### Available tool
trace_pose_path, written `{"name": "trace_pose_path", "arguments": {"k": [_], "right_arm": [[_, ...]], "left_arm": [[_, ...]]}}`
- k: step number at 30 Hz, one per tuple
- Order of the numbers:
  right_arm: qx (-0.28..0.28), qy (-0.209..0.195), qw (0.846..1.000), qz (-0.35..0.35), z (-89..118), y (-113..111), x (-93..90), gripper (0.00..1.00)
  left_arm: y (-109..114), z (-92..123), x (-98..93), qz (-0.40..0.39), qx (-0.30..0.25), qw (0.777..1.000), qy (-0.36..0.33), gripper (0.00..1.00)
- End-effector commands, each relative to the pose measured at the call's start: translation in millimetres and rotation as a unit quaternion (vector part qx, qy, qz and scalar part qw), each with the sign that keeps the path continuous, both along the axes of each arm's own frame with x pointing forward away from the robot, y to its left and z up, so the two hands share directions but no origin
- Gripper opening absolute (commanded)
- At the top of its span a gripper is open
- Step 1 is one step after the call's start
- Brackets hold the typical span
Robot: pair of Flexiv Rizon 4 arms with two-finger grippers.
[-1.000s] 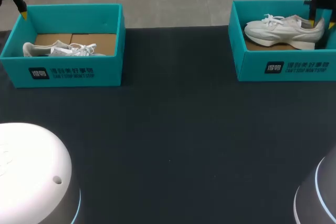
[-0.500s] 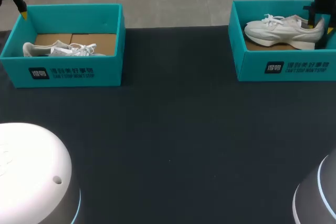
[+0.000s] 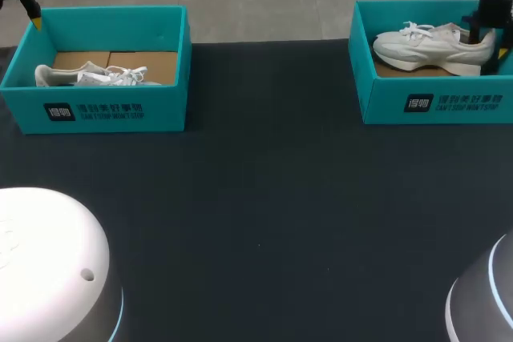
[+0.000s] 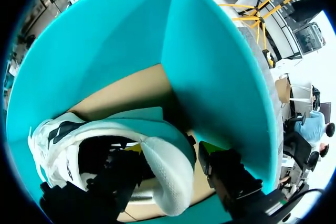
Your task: Take the shoe out of the shoebox, open the shoe tongue, remove and reinsert the insole, then place the shoe into the shoebox
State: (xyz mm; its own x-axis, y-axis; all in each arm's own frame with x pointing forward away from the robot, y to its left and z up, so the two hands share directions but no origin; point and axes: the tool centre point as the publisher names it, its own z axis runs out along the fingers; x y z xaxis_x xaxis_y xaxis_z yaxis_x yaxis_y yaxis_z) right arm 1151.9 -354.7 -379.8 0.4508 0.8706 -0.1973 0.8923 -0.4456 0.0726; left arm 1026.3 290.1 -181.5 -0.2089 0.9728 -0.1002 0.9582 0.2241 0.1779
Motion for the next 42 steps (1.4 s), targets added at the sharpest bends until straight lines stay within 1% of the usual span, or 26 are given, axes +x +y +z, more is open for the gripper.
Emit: {"name": "trace_pose_path", "arguments": {"k": [1, 3, 5, 7, 11, 12, 14, 15, 21, 25, 35, 39, 42], "right_arm": [[0.003, 0.015, 1.0, -0.001, -9, -3, 10.9, 0.58], [0.003, 0.018, 1.0, 0.0, -11, -3, 10.4, 0.56], [0.002, 0.02, 1.0, 0.0, -12, -3, 9.2, 0.49], [0.002, 0.022, 1.0, -0.001, -13, -3, 8.7, 0.46], [-0.001, 0.023, 1.0, -0.004, -13, -4, 7.1, 0.34], [-0.001, 0.024, 1.0, -0.004, -13, -4, 6.7, 0.29], [-0.003, 0.025, 1.0, -0.005, -14, -4, 6.3, 0.15], [-0.004, 0.025, 1.0, -0.006, -13, -4, 5.7, 0.01], [-0.006, 0.024, 1.0, -0.01, -10, -5, 2.4, 0.0], [-0.009, 0.018, 1.0, -0.008, 0, -6, -0.8, 0.0], [-0.018, -0.002, 1.0, 0.003, 35, -12, -7.8, 0.0], [-0.018, -0.014, 1.0, 0.009, 53, -15, -10.7, 0.0], [-0.014, -0.023, 0.999, 0.023, 70, -11, -14.2, 0.0]], "left_arm": [[0, 1, -0.5, 0.0, 0.002, 1.0, 0.0, 1.0], [0, 1, -0.5, 0.0, 0.002, 1.0, 0.0, 1.0], [0, 1, -0.5, 0.0, 0.002, 1.0, 0.0, 1.0], [0, 1, -0.5, 0.0, 0.002, 1.0, 0.0, 1.0], [0, 1, -0.5, 0.0, 0.002, 1.0, 0.0, 1.0], [0, 1, -0.5, 0.0, 0.002, 1.0, 0.0, 1.0], [0, 1, -0.5, 0.0, 0.002, 1.0, 0.0, 1.0], [0, 1, -0.5, 0.0, 0.002, 1.0, 0.0, 1.0], [0, 1, -0.5, 0.0, 0.002, 1.0, 0.0, 1.0], [0, 1, -0.5, 0.0, 0.002, 1.0, 0.0, 1.0], [0, 1, -0.5, 0.0, 0.002, 1.0, 0.0, 1.0], [0, 1, -0.5, 0.0, 0.002, 1.0, 0.0, 1.0], [0, 1, -0.5, 0.0, 0.002, 1.0, 0.0, 1.0]]}}
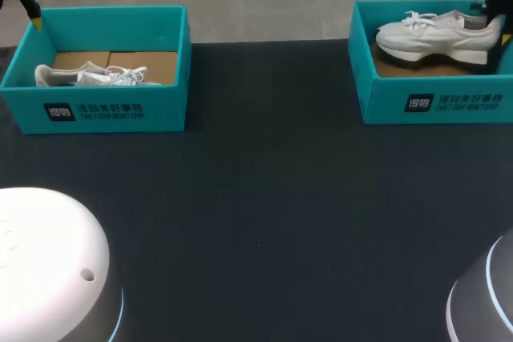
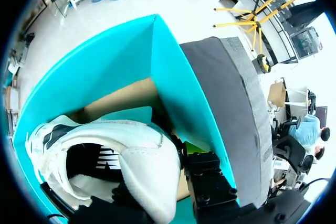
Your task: Take the shoe out of the shoebox, open the shoe tongue, remove and reinsert the insole, then place the shoe into the shoebox
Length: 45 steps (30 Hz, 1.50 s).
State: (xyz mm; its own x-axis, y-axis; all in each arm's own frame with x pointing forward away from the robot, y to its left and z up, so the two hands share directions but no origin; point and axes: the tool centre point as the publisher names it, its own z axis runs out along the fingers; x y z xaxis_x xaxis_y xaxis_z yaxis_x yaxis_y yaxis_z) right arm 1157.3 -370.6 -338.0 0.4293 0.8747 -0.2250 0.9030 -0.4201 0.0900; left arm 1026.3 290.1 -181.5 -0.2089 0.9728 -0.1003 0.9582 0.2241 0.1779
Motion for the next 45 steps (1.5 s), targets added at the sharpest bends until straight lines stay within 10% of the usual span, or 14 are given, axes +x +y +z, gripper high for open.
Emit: {"name": "trace_pose_path", "arguments": {"k": [1, 24, 45], "right_arm": [[0.003, -0.025, 1.0, 0.016, 34, 7, -20.4, 0.0], [-0.024, -0.079, 0.993, 0.084, 141, 35, -46.4, 0.0], [-0.007, -0.082, 0.993, 0.083, 196, 81, -63.3, 0.0]], "left_arm": [[0, 1, -0.5, 0.0, 0.002, 1.0, 0.0, 1.0], [0, 1, -0.5, 0.0, 0.002, 1.0, 0.0, 1.0], [0, 1, -0.5, 0.0, 0.002, 1.0, 0.0, 1.0]]}}
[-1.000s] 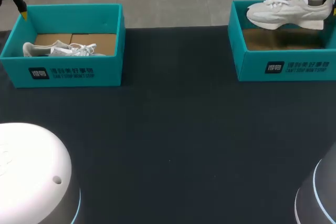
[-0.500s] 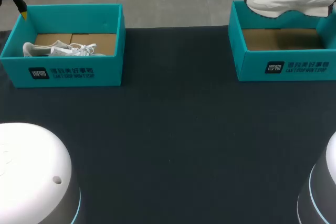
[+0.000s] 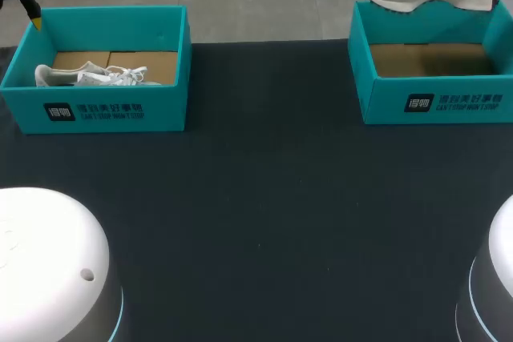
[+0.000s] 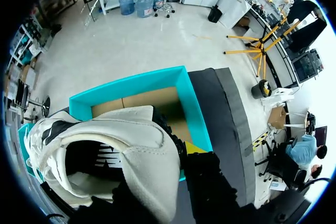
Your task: Take the shoe out of the shoebox, open the shoe tongue, remove and reinsert the insole, then place the shoe into the shoebox
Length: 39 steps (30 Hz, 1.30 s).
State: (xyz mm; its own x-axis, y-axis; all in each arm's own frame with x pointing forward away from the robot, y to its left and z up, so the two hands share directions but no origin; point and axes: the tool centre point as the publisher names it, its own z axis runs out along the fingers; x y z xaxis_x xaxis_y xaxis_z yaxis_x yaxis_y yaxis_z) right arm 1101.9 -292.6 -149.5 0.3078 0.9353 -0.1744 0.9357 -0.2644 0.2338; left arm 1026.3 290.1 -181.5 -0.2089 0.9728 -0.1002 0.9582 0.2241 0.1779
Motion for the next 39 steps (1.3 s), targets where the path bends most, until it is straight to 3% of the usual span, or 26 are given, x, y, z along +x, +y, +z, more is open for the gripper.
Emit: {"name": "trace_pose_path", "arguments": {"k": [1, 22, 24, 39], "right_arm": [[-0.004, -0.006, 1.0, -0.001, 8, 3, -8.0, 0.0], [-0.004, -0.006, 1.0, -0.001, 8, 3, -8.0, 0.0], [0.017, 0.007, 1.0, 0.002, 8, 7, -17.3, 0.0], [-0.001, 0.011, 1.0, 0.005, 7, 47, -81.1, 0.0]], "left_arm": [[0, 1, -0.5, 0.0, 0.002, 1.0, 0.0, 1.0], [0, 1, -0.5, 0.0, 0.002, 1.0, 0.0, 1.0], [0, 1, -0.5, 0.0, 0.002, 1.0, 0.0, 1.0], [0, 1, -0.5, 0.0, 0.002, 1.0, 0.0, 1.0]]}}
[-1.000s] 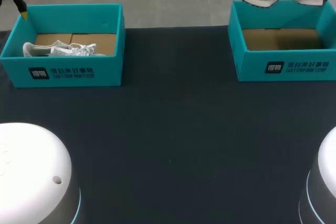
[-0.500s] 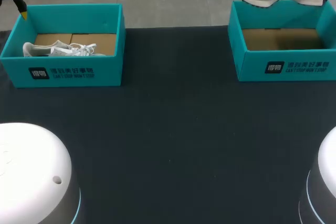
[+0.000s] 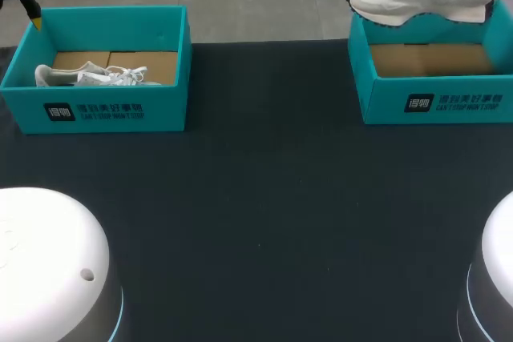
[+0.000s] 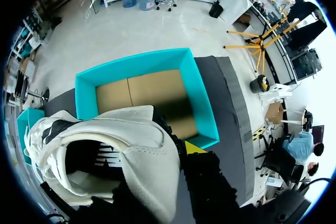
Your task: Take the shoe out of the shoebox, open the shoe tongue, remove and reinsert the insole, then place the shoe into the shoebox
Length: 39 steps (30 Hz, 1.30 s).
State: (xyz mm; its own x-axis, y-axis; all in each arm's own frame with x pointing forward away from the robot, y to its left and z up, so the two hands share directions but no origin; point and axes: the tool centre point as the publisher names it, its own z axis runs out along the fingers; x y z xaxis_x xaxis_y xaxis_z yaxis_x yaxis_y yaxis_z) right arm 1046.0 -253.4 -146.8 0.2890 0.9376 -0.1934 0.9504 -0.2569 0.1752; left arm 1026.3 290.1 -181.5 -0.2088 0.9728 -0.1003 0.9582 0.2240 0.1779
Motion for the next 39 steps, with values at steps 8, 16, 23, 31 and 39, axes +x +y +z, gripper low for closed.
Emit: {"name": "trace_pose_path", "arguments": {"k": [8, 16, 23, 31, 39], "right_arm": [[-0.006, -0.014, 1.0, 0.001, 8, 32, -61.3, 0.0], [-0.009, -0.012, 1.0, -0.009, 12, 58, -94.7, 0.0], [-0.009, -0.014, 1.0, -0.012, 12, 82, -120.3, 0.0], [-0.017, -0.007, 1.0, -0.001, 10, 109, -158.3, 0.0], [-0.01, -0.006, 1.0, 0.004, 9, 139, -200.5, 0.0]], "left_arm": [[0, 1, -0.5, 0.0, 0.002, 1.0, 0.0, 1.0], [0, 1, -0.5, 0.0, 0.002, 1.0, 0.0, 1.0], [0, 1, -0.5, 0.0, 0.002, 1.0, 0.0, 1.0], [0, 1, -0.5, 0.0, 0.002, 1.0, 0.0, 1.0], [0, 1, -0.5, 0.0, 0.002, 1.0, 0.0, 1.0]]}}
